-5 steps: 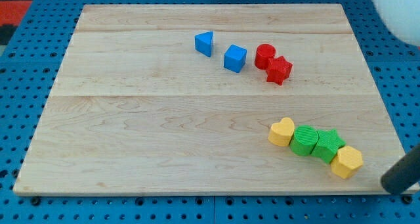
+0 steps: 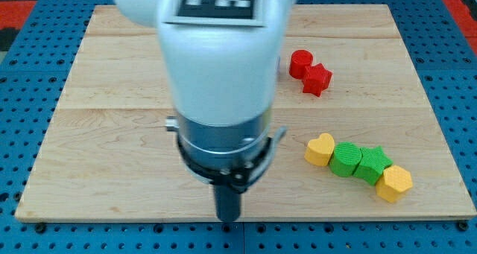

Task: Push green circle slightly up

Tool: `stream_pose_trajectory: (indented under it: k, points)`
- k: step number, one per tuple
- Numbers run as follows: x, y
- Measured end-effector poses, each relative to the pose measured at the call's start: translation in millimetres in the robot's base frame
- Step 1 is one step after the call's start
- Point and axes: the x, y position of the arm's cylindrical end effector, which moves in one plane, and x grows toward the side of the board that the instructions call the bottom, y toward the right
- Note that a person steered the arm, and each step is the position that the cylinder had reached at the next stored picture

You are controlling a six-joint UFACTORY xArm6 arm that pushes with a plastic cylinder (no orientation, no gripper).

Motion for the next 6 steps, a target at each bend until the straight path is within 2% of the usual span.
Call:
stream_pose_trajectory:
  k: [2, 4, 6]
  points:
    - [-3, 93]
    - [-30, 132]
    - [-80, 159]
